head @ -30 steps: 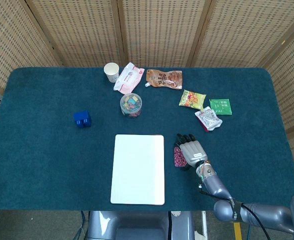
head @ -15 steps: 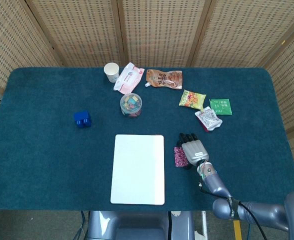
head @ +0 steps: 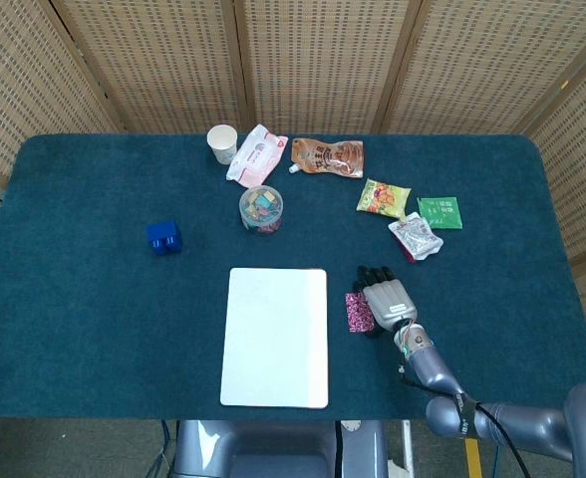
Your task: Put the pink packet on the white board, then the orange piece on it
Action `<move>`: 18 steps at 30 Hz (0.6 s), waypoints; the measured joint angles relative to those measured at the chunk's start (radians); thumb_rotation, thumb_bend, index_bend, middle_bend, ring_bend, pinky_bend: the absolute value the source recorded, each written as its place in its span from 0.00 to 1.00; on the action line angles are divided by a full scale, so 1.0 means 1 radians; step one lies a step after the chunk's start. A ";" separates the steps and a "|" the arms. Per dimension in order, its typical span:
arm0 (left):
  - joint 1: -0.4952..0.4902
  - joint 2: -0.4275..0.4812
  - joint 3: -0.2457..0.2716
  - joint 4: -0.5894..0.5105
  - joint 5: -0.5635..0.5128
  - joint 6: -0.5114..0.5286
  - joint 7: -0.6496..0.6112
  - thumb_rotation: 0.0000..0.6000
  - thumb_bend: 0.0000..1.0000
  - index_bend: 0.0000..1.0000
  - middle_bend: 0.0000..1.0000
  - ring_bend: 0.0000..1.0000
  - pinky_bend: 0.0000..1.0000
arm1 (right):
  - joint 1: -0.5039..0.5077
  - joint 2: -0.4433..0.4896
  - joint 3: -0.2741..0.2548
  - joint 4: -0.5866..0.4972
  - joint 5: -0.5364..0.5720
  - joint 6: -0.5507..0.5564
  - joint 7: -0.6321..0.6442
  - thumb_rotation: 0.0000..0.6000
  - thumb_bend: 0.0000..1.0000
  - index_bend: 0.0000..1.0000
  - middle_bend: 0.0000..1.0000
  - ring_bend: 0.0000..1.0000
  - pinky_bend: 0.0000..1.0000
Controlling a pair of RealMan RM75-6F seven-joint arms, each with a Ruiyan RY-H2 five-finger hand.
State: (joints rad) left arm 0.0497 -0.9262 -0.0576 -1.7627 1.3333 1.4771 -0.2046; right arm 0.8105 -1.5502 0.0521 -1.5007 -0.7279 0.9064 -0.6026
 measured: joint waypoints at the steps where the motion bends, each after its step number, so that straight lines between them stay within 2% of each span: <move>1: 0.000 0.000 0.000 0.000 0.000 0.000 0.000 0.98 0.00 0.00 0.00 0.00 0.00 | -0.002 -0.001 0.000 0.002 -0.009 0.002 0.007 1.00 0.05 0.50 0.00 0.00 0.00; 9: 0.000 0.001 0.000 -0.002 0.001 0.000 -0.001 0.98 0.00 0.00 0.00 0.00 0.00 | -0.023 -0.007 0.002 0.010 -0.085 0.016 0.059 1.00 0.05 0.56 0.00 0.00 0.00; 18: 0.001 0.002 -0.001 -0.002 0.001 0.001 -0.004 0.98 0.00 0.00 0.00 0.00 0.00 | -0.034 0.003 0.012 -0.001 -0.115 0.022 0.084 1.00 0.05 0.57 0.00 0.00 0.00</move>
State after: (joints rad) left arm 0.0506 -0.9243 -0.0582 -1.7645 1.3345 1.4777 -0.2085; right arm 0.7760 -1.5475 0.0645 -1.5016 -0.8432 0.9284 -0.5185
